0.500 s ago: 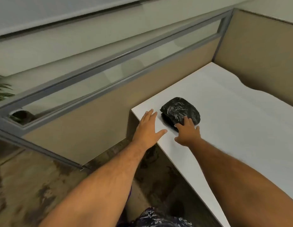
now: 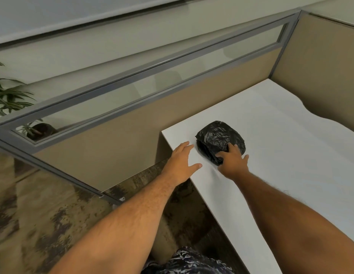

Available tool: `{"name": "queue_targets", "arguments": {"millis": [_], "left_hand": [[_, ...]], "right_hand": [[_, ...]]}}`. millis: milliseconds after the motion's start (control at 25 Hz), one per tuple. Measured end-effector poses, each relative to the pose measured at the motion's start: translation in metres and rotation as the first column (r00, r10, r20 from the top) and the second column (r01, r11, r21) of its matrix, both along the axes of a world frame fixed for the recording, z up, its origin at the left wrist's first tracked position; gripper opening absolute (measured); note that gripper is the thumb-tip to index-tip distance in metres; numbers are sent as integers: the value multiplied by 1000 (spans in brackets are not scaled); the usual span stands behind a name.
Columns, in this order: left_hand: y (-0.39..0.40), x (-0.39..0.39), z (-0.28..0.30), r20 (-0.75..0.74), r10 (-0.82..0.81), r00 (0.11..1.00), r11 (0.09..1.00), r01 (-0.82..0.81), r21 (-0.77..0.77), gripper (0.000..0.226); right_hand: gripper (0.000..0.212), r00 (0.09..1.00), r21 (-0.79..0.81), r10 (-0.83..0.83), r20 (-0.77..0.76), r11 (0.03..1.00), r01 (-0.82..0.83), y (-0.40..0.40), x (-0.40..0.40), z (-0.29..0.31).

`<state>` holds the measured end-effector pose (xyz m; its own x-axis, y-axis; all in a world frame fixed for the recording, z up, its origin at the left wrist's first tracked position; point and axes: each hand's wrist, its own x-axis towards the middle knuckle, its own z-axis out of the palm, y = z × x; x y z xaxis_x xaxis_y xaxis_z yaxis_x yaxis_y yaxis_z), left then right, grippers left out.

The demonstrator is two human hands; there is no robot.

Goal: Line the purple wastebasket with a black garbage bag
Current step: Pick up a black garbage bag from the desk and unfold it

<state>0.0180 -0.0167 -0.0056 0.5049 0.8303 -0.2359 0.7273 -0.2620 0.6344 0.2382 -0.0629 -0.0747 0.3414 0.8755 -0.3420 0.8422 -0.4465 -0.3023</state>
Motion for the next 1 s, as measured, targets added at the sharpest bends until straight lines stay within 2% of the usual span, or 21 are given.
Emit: {"name": "queue_targets", "arguments": {"millis": [120, 160, 240, 320, 400, 480, 560, 640, 720, 800, 840, 920, 1000], "left_hand": [[-3, 3, 0, 15, 18, 1000, 1000, -18, -20, 79], [-4, 3, 0, 12, 10, 1000, 1000, -9, -13, 78], [-5, 2, -2, 3, -30, 1000, 999, 30, 11, 76], [-7, 1, -3, 15, -61, 998, 998, 61, 17, 74], [-8, 1, -5, 61, -36, 997, 999, 36, 0, 72], [-9, 1, -7, 114, 15, 993, 1000, -13, -22, 71], [-9, 0, -9, 155, 53, 987, 998, -48, -36, 70], [-10, 2, -10, 240, 119, 964, 990, -95, -107, 72], [-15, 4, -4, 353, 292, 889, 939, -197, -282, 76], [-16, 6, 4, 412, 486, 771, 838, -276, -471, 80], [-15, 6, 6, 428, 558, 711, 784, -284, -551, 81], [-14, 2, 6, 469, 637, 611, 700, -204, -685, 83], [-15, -3, 5, 527, 644, 555, 676, -91, -731, 78]], "right_hand": [[50, 999, -76, 48, 19, 996, -46, 3, 2, -1], [49, 999, -57, 43, 27, 998, -41, 3, 2, -1], [44, 1000, 104, -10, 3, 995, 10, 4, 3, 0], [39, 995, 308, -96, -35, 946, 102, 2, 6, 8], [40, 981, 467, -171, -93, 862, 195, 4, 11, 19], [41, 939, 581, -226, -259, 741, 338, 7, 15, 35], [39, 808, 596, -178, -562, 590, 545, 8, 20, 55], [36, 556, 458, -58, -829, 501, 735, 6, 24, 73], [32, 279, 269, 55, -959, 496, 825, 1, 25, 84], [28, 25, 92, 130, -991, 536, 839, -6, 22, 90], [25, -69, 25, 148, -987, 555, 832, -10, 17, 92], [20, -173, -63, 137, -975, 578, 813, -17, 7, 90], [20, -186, -92, 97, -978, 599, 796, -23, -6, 86]]}}
